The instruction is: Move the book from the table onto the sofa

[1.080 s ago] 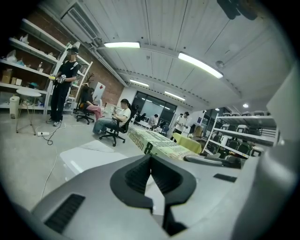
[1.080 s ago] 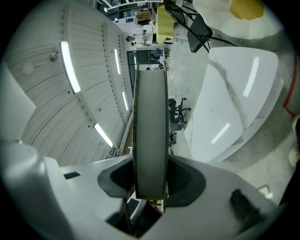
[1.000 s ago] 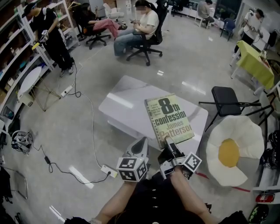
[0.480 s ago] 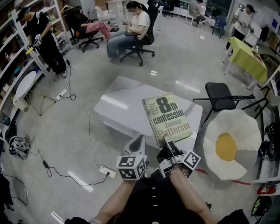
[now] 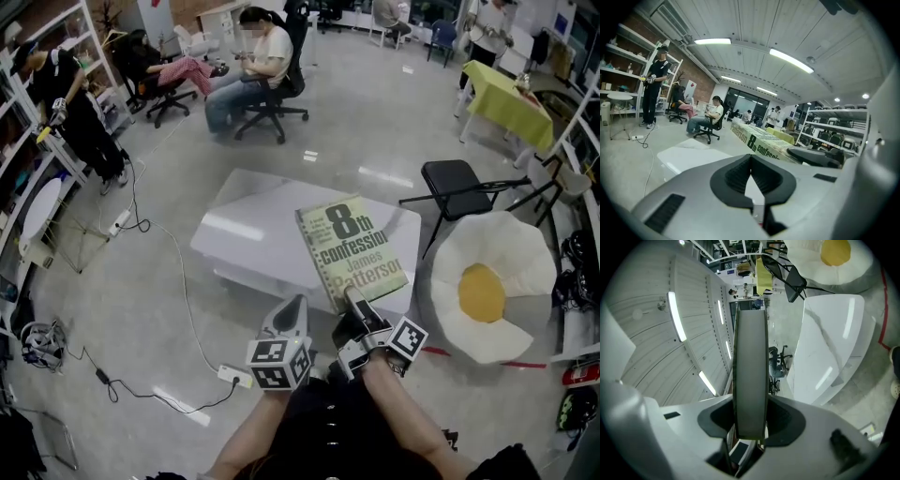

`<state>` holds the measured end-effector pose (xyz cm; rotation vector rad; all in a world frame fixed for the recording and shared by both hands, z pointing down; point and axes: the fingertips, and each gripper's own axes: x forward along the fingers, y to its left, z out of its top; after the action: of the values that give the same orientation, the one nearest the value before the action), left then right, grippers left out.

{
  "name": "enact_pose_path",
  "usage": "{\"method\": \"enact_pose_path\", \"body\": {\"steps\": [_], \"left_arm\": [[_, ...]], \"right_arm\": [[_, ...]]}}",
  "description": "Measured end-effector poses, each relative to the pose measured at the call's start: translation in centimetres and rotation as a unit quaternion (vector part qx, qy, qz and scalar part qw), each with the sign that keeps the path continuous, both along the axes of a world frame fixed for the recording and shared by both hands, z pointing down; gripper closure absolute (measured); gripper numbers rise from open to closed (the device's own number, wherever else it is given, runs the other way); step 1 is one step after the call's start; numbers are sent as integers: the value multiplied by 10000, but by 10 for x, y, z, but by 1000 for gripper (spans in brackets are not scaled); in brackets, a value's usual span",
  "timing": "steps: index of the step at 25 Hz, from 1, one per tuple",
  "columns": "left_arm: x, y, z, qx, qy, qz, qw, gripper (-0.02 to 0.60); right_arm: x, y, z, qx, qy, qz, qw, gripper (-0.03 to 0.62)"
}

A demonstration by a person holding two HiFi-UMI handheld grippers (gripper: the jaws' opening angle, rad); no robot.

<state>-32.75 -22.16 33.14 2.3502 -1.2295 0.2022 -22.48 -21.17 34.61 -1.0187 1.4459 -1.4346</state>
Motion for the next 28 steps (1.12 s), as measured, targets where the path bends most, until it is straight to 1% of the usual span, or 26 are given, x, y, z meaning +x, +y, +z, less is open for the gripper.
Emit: {"method": "enact_pose_path", "body": {"steps": [3, 7, 11, 14, 17, 20, 22, 24, 28], "left_arm": [[10, 2, 4, -13, 2, 200, 9998, 571], [42, 9, -3, -25, 15, 559, 9984, 571], [67, 10, -3, -26, -10, 1085, 9941, 571], [96, 15, -2, -17, -58, 1384, 9904, 571], [131, 21, -1, -38, -65, 1679, 9858, 571], [172, 28, -4, -12, -9, 2052, 9787, 571], [202, 32, -7, 37, 32, 2277, 9737, 571], [235, 39, -10, 90, 60, 2459, 9692, 571], [315, 60, -16, 108, 135, 2804, 9597, 571]], "right_arm": [[11, 7, 3, -18, -5, 202, 9998, 425], [43, 22, -4, -56, -42, 586, 9983, 425], [64, 34, -6, -26, -80, 1087, 9940, 425], [91, 48, -6, -14, -72, 1416, 9899, 425], [124, 61, -6, -37, -92, 1738, 9847, 425], [160, 76, -6, -22, -118, 2141, 9767, 425], [187, 87, -7, 36, -30, 2379, 9713, 425], [218, 98, -10, 108, 66, 2579, 9661, 425], [290, 126, -15, 193, 59, 2964, 9549, 425]]}}
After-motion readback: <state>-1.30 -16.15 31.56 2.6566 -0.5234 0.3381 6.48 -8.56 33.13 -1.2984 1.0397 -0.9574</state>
